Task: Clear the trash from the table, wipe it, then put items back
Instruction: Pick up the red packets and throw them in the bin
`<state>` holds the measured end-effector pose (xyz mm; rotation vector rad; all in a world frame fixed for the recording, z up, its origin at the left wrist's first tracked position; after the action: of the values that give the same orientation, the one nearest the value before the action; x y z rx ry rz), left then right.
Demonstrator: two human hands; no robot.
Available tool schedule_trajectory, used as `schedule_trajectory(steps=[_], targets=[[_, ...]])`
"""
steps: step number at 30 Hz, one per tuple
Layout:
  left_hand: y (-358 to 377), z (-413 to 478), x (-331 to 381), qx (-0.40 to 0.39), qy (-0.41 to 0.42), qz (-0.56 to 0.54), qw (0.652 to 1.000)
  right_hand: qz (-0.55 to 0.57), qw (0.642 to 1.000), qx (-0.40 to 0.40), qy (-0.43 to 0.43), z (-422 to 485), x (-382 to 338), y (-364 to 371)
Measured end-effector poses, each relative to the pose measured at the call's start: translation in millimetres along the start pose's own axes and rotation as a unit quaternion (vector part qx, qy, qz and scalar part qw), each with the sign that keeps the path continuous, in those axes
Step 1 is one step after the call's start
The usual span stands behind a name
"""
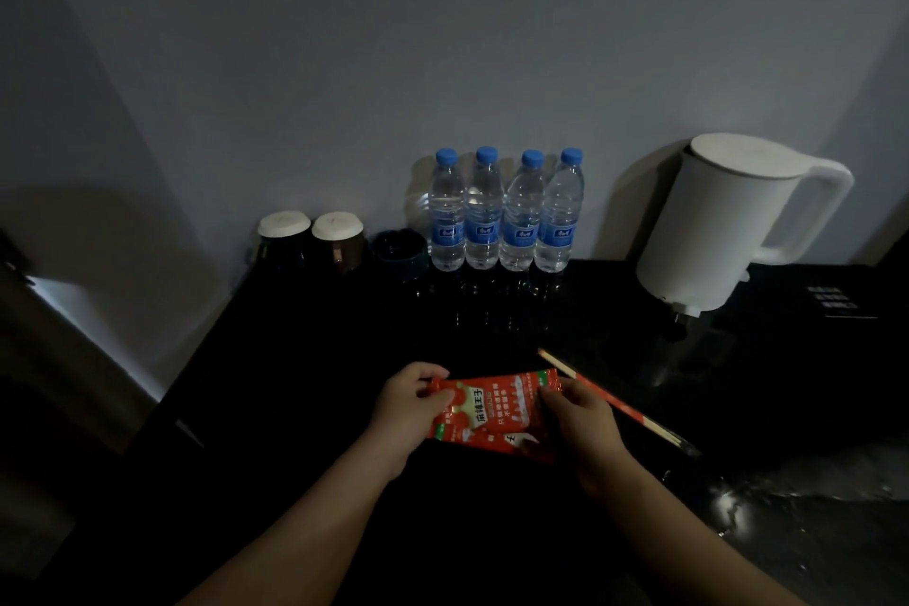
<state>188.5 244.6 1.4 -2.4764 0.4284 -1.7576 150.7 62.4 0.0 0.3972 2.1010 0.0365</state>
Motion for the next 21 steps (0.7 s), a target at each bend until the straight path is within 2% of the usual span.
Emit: schedule_trajectory(steps=[8,17,21], targets=[[83.0,-34.0,13.5,0.048,-0.035,-0.049,0.997,-0.038,0.998,-0.045,-0.037,-22.6,-10.4,-84.7],[183.7,-122.7,11.7,0.125,-0.072,-0.090,0.985,-0.057,0.989,-0.124,0.056,-71.2,9.3,-192.4],[208.9,-166.1,3.8,0.148,-0.062,-0.104,0.981,-0.074,0.988,-0.125,0.044,-95.9,25.9,-218.2]])
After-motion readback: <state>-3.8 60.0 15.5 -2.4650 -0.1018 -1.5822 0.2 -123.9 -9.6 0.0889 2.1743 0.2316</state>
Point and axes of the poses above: each hand's wrist, its own z-axis towards the middle knuckle, its own y-axis out of the palm, x = y × z, the point moved 1 cm from there along z, towards the middle knuckle, and after that the axes turned 3 degrees about -x, right-handed, at the moved point
